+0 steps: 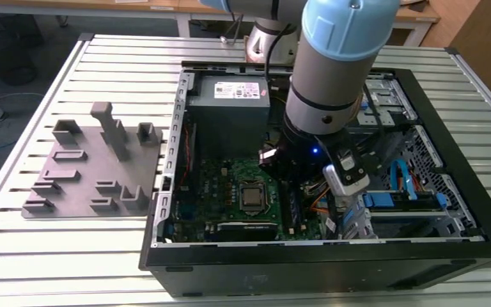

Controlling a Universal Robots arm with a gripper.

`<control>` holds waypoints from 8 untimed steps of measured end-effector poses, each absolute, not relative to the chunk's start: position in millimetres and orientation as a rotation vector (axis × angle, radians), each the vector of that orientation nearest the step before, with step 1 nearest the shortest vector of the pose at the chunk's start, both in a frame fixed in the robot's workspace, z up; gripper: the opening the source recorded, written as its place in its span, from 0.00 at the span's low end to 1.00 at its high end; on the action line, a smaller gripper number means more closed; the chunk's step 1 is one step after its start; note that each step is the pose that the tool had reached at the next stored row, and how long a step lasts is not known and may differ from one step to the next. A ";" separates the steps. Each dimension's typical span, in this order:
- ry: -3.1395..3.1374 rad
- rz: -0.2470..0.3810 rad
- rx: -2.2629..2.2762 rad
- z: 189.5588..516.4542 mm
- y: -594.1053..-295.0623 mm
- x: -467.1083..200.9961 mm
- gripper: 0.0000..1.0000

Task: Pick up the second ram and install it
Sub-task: 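Insert the second ram into the second slot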

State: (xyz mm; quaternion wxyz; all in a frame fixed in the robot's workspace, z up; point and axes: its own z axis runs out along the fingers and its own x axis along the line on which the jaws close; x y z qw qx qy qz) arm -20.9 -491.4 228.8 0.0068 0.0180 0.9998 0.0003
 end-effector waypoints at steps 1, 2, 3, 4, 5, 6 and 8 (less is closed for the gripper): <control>3.127 -0.004 0.058 228.3 -491.1 -21.2 0.14; 3.127 -0.009 0.060 227.8 -491.0 -22.1 0.14; 3.127 -0.013 0.061 227.4 -491.0 -23.2 0.14; 3.127 -0.014 0.061 226.8 -490.7 -24.1 0.14; 3.127 -0.015 0.061 226.3 -490.3 -24.6 0.14; 3.127 -0.015 0.061 225.5 -489.8 -24.8 0.14; 3.127 -0.015 0.061 223.2 -487.9 -24.9 0.14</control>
